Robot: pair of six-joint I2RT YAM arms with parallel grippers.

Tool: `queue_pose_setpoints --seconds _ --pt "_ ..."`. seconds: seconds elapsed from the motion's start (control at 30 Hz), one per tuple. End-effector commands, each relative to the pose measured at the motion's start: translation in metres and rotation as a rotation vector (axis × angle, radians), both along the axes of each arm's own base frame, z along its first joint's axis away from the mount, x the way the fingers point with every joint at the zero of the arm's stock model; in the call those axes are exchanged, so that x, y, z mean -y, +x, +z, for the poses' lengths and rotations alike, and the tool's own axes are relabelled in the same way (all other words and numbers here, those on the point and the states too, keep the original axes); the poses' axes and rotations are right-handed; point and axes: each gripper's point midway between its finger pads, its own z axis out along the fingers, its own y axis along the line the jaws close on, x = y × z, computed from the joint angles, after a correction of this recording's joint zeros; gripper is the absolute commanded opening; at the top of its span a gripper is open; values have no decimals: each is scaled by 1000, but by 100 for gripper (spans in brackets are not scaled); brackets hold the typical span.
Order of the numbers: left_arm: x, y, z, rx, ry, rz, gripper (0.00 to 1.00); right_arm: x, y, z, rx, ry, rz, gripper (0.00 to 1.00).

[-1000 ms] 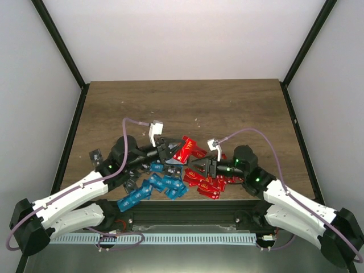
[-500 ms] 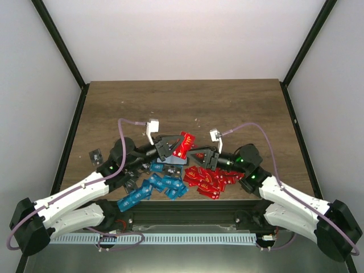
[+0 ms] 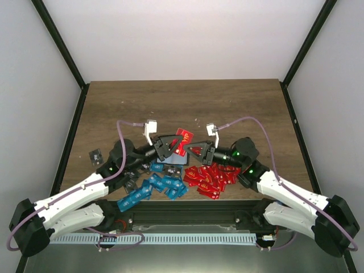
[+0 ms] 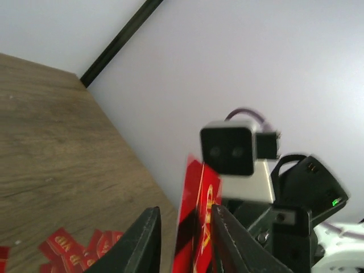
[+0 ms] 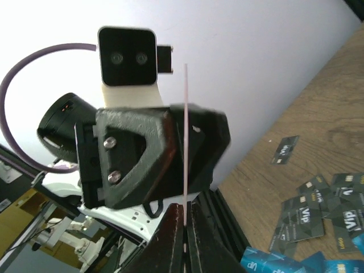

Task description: Put the credit cards into the card holder

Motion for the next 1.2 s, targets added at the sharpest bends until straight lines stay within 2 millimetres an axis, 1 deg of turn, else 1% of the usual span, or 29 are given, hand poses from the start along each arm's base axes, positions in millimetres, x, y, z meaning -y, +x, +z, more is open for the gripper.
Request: queue_pose_setpoints --seconds 0.0,0.03,0.07,0.1,0.2,0.33,0.47,0.57,0.63,0.73,0.83,0.9,1.07,1.17 --pt "-6 2 -23 -11 83 42 40 -1 17 -2 -5 -91 -84 1" --pt "-9 5 -28 -15 107 62 48 0 21 -9 -27 -127 -102 1" --pt "-13 8 -35 -25 137 88 53 2 26 -18 -50 -163 -124 1" --pt "-18 11 -43 -37 171 120 55 3 32 -29 -90 -206 -146 1" --pt "-39 25 -70 -90 293 247 57 6 47 -59 -203 -308 -197 1" --pt "-63 39 -107 -146 460 350 56 0 61 -94 -326 -396 -212 1" --pt "-70 45 -140 -200 618 362 50 -14 75 -129 -427 -496 -193 1" --pt "-72 50 -167 -254 726 361 39 -25 84 -153 -485 -554 -168 1" --pt "-72 54 -179 -281 763 358 30 -31 89 -162 -503 -571 -158 1" --pt "-75 61 -193 -311 800 356 26 -39 98 -175 -528 -597 -152 1" --pt "-78 70 -209 -352 836 346 20 -46 104 -185 -548 -619 -137 1" --pt "-78 75 -216 -370 845 332 17 -47 108 -192 -559 -636 -136 1" --pt "-74 83 -233 -404 861 293 10 -38 120 -206 -577 -672 -170 1" --pt "-75 86 -242 -429 877 288 7 -34 122 -212 -585 -682 -175 1"
